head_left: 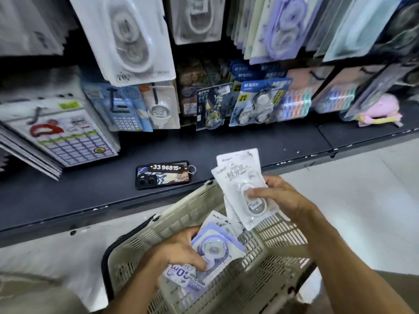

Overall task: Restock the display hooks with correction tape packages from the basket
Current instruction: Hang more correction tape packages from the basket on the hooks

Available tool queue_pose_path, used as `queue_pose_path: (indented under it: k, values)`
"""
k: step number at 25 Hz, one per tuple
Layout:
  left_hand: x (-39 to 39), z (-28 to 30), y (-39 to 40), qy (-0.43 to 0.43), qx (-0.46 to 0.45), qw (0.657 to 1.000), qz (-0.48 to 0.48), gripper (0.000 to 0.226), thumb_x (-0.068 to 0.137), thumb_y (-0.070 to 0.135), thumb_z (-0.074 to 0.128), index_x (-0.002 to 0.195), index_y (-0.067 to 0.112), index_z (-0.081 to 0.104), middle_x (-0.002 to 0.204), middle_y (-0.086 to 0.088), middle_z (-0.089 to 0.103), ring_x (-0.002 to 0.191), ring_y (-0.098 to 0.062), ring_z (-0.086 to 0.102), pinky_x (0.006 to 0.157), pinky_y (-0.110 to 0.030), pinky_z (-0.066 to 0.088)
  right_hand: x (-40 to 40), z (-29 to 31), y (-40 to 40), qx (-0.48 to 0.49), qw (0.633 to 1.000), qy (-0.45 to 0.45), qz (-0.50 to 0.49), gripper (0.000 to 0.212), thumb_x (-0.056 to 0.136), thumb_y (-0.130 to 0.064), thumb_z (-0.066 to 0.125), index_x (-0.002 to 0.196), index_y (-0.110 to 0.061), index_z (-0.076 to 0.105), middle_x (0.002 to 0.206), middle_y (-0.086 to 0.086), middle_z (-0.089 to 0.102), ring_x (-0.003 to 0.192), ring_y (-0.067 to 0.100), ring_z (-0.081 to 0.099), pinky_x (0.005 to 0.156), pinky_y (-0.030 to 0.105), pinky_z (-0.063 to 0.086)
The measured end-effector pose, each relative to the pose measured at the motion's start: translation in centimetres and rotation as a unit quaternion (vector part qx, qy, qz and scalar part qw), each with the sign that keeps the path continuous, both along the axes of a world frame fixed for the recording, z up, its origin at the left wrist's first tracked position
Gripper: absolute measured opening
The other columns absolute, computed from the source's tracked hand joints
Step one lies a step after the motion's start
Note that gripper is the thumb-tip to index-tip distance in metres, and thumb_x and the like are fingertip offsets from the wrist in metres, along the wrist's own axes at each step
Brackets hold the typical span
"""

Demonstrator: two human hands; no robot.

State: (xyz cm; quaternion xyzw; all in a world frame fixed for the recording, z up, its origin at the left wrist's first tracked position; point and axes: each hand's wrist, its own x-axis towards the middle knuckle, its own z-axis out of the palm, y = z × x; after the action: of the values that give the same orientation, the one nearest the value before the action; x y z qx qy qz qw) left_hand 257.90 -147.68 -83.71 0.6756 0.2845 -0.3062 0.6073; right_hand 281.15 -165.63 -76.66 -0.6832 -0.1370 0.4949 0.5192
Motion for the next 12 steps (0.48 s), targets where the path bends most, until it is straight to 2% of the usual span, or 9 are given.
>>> queue_pose_path:
  k: [2,4,7,10,12]
  values:
    - [0.2,3.5,0.0,-0.055,-0.014,0.994,0.097,0.062,0.046,0.020,0.091,0.104,0.025,0.069,0.093,0.008,0.081,0.085,-0.013,0.078,0.078,-0.034,0.063,1.0,5.4,-0.7,0.092,0.991,-0.012,-0.095,0.019,0.075,-0.011,0.076,0.093,-0.009,0.080,0.095,0.014,0.078,0.076,0.024,0.076,0.065,0.030,0.060]
    - [0.7,7.6,-0.4,-0.106,-0.040,0.966,0.230,0.057,0.048,0.016,0.091,0.101,0.014,0.071,0.089,-0.003,0.081,0.080,-0.020,0.079,0.068,-0.032,0.062,1.1,10.8,-0.7,0.175,0.975,-0.023,-0.135,0.018,0.079,-0.012,0.067,0.091,-0.011,0.079,0.090,0.009,0.078,0.073,0.018,0.075,0.063,0.026,0.059]
    - [2.1,14.9,-1.0,-0.198,-0.089,0.918,0.331,0.068,0.044,0.013,0.095,0.108,0.007,0.073,0.091,-0.013,0.080,0.079,-0.028,0.078,0.066,-0.034,0.060,-0.9,17.3,1.1,0.221,0.973,-0.035,-0.063,0.020,0.075,-0.015,0.075,0.094,-0.011,0.079,0.091,0.012,0.078,0.074,0.020,0.076,0.062,0.027,0.059]
    - [2.6,21.5,-0.5,-0.292,-0.124,0.875,0.366,0.061,0.041,0.026,0.089,0.099,0.012,0.078,0.090,-0.017,0.079,0.080,-0.032,0.077,0.069,-0.041,0.063,-3.1,21.2,3.3,0.236,0.971,-0.035,-0.010,0.046,0.079,-0.008,0.076,0.124,-0.003,0.065,0.114,0.023,0.073,0.087,0.027,0.075,0.073,0.035,0.062]
    - [1.7,24.8,0.5,-0.320,-0.175,0.850,0.380,0.061,0.045,0.029,0.094,0.101,0.011,0.079,0.095,-0.017,0.078,0.083,-0.035,0.076,0.075,-0.047,0.063,-4.7,23.2,4.3,0.263,0.964,-0.037,-0.022,0.052,0.080,-0.006,0.074,0.129,-0.007,0.059,0.116,0.025,0.071,0.087,0.029,0.076,0.071,0.036,0.062]
